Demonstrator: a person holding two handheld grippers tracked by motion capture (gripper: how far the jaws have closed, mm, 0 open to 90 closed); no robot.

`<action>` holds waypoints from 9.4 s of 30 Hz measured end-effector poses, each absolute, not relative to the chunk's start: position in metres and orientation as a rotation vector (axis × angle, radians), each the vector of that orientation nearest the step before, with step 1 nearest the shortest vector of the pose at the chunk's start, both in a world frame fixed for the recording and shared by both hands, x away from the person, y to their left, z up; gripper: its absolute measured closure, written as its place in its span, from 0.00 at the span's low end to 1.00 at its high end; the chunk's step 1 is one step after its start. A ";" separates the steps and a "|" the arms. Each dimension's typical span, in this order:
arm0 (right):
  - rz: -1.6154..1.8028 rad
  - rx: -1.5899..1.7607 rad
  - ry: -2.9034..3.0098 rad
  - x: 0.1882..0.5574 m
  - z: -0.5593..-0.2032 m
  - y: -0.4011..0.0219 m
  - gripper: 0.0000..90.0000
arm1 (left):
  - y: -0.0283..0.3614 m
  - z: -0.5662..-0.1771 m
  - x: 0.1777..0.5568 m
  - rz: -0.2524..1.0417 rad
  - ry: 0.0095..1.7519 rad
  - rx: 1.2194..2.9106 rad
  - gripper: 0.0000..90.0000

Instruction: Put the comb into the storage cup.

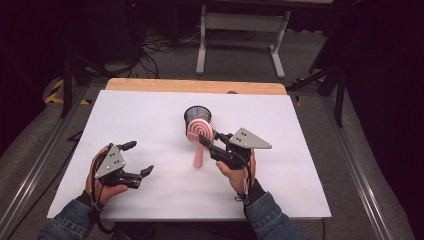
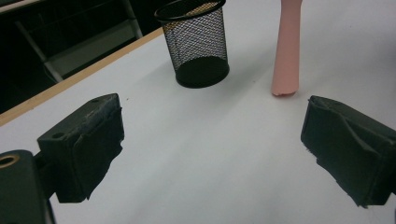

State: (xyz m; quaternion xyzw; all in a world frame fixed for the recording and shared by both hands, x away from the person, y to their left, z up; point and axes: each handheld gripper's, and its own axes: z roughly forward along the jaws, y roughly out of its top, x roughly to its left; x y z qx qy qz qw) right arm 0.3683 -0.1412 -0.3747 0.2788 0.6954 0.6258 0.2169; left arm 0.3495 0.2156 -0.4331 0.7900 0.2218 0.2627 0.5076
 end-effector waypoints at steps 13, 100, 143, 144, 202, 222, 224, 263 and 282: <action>1.720 0.741 1.895 0.368 -0.364 -0.143 0.71 | 0.216 -0.434 0.351 0.631 0.542 1.897 0.08; 1.665 0.707 1.715 0.413 -0.288 -0.157 0.71 | 0.225 -0.435 0.350 0.619 0.545 1.890 0.07; 1.631 0.748 1.695 0.454 -0.290 -0.128 0.71 | 0.227 -0.436 0.350 0.614 0.544 1.888 0.08; 1.627 0.747 1.693 0.456 -0.291 -0.126 0.71 | 0.227 -0.436 0.350 0.615 0.543 1.889 0.08; 1.608 0.891 1.776 0.477 -0.354 -0.115 0.71 | 0.226 -0.436 0.350 0.614 0.538 1.898 0.08; 1.586 0.914 1.783 0.479 -0.365 -0.116 0.69 | 0.227 -0.436 0.349 0.618 0.544 1.896 0.08; 1.583 0.931 1.779 0.480 -0.366 -0.118 0.68 | 0.227 -0.436 0.349 0.618 0.543 1.896 0.08; 1.447 0.892 1.764 0.469 -0.351 -0.122 0.26 | 0.227 -0.436 0.349 0.623 0.544 1.898 0.07; 1.500 0.855 1.753 0.456 -0.342 -0.128 0.23 | 0.227 -0.436 0.349 0.625 0.547 1.899 0.07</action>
